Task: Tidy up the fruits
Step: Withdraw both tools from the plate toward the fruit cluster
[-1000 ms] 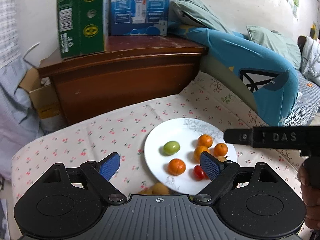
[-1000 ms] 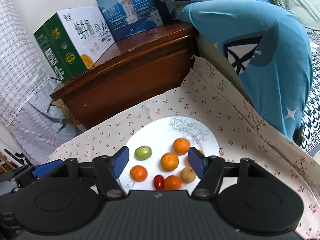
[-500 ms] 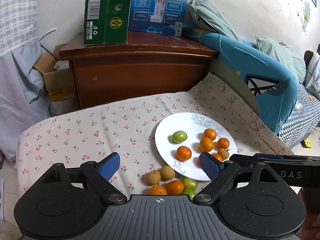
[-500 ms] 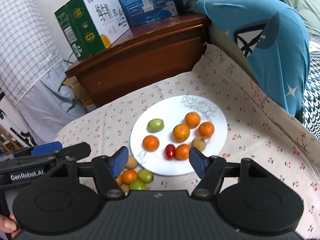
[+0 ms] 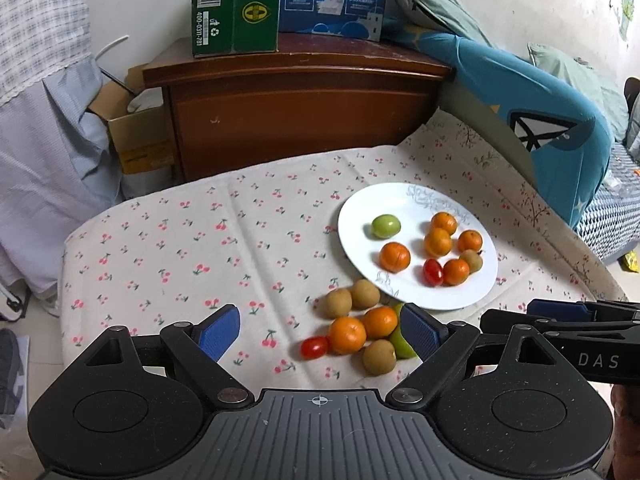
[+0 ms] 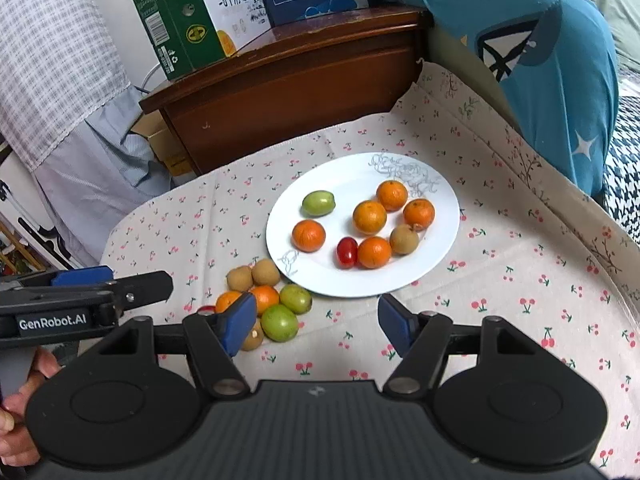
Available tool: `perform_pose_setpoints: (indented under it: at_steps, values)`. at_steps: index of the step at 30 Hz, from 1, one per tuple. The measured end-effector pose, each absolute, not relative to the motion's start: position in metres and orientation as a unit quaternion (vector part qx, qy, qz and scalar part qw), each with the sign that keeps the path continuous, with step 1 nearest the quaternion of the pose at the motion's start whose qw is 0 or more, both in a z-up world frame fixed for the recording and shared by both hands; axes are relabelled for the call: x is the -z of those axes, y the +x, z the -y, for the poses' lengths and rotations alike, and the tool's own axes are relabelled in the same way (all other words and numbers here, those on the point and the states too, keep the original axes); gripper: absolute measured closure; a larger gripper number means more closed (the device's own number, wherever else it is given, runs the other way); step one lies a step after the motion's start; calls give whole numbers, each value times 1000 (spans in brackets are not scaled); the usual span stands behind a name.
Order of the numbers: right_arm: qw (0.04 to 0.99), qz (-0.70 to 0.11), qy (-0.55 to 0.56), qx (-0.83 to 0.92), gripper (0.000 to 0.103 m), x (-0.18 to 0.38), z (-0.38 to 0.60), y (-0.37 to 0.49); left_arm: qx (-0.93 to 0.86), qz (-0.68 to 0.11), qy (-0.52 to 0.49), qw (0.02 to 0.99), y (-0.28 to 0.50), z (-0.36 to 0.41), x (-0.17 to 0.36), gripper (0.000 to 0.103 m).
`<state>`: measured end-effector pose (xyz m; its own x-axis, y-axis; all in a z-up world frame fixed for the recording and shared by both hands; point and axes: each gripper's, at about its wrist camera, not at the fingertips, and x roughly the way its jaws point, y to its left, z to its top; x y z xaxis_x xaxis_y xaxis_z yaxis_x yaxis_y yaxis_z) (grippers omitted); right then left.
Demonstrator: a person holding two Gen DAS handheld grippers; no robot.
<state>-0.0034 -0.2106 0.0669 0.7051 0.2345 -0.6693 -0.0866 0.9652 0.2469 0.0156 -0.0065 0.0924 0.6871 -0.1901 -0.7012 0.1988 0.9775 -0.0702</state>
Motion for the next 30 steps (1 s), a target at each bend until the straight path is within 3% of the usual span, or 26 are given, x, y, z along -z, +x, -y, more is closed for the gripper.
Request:
perform_pose_setpoints:
  at_steps: [19, 30]
  values:
    - [916, -373, 104, -105, 35, -50, 214, -20, 87, -397, 5, 914, 3, -22, -64, 14]
    - [903, -391, 131, -123, 56, -22, 199, 1, 87, -399, -4, 913, 8, -27, -46, 17]
